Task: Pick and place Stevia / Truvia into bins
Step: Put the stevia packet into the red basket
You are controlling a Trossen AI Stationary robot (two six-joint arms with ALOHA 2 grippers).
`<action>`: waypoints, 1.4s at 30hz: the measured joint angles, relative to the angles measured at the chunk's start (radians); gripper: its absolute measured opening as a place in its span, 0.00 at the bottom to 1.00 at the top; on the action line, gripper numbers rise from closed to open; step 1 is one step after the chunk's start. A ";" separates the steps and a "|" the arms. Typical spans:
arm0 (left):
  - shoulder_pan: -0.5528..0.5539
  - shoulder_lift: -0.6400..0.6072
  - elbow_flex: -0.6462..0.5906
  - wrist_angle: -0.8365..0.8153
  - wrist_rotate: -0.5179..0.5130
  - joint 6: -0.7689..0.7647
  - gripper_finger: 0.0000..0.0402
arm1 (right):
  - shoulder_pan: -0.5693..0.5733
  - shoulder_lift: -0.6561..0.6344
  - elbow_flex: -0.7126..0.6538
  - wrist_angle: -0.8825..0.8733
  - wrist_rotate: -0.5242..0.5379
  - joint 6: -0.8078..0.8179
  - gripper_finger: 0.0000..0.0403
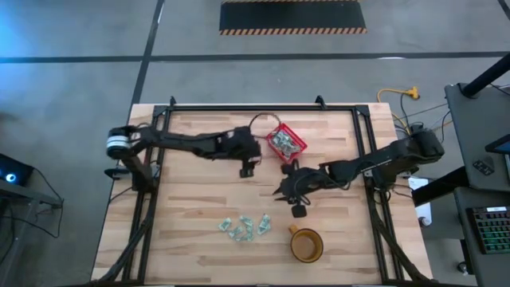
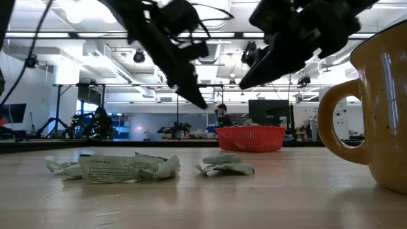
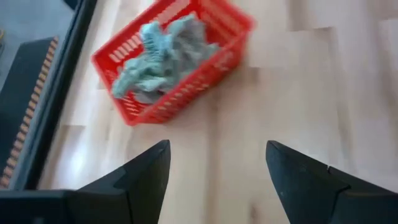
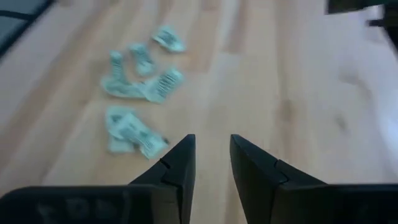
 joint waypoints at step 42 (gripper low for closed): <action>-0.103 -0.570 -0.560 0.236 -0.026 -0.170 0.61 | 0.000 0.481 0.326 -0.157 -0.274 -0.105 0.24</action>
